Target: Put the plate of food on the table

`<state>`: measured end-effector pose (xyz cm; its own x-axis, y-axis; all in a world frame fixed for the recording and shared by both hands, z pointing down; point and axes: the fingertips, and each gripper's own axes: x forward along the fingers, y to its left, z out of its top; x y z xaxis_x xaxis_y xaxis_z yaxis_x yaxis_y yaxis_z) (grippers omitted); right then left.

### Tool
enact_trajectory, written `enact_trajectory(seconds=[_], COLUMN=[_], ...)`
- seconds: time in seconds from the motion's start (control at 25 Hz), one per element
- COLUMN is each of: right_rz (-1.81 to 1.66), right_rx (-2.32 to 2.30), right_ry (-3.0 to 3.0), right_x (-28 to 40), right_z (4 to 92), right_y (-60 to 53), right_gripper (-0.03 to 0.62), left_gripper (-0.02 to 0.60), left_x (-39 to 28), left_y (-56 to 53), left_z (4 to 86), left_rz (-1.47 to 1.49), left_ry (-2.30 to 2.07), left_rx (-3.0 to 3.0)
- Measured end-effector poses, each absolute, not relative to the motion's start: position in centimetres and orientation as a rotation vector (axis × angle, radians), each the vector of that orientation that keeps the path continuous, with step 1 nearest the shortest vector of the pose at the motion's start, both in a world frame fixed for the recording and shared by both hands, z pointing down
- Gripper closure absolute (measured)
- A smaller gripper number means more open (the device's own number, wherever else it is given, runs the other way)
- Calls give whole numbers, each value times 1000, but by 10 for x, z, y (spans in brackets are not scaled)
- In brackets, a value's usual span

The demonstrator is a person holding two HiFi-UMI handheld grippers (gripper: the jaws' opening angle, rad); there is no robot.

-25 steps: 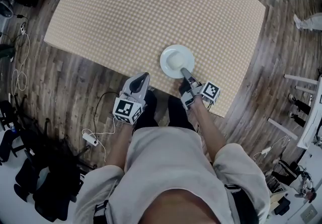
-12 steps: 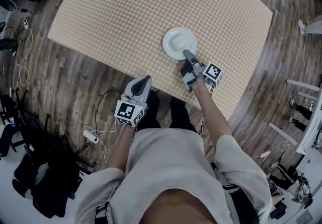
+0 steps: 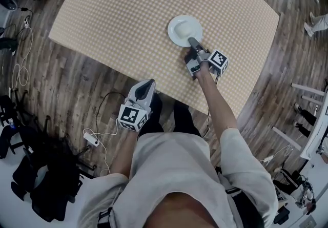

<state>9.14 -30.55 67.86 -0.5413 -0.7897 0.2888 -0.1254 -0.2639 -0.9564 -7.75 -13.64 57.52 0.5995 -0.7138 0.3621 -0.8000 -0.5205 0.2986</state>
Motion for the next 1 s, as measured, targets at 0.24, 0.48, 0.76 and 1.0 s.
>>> enact_trajectory(seconds=[0.24,0.48,0.76,1.0], right_rz=[-1860,-1883,-1914,-1901], right_rx=[-1145,-1169,-1172,-1139], right_ry=[1491,1414,1374,1379], right_x=[90,93,92,91], right_z=[681,692,693,690], right_y=[-327,-331,-328,-329], right_gripper=[568,563,565,549], left_gripper=[572,572,572,572], left_x=[-88,-95,-97,-96], left_y=[-135,-139,-138,-139], left_z=[577,578,576,576], left_rz=[283,281,274,268], left_ry=[-1223,-1242,-1245,-1236], left_rx=[2384,2379,2381,2381])
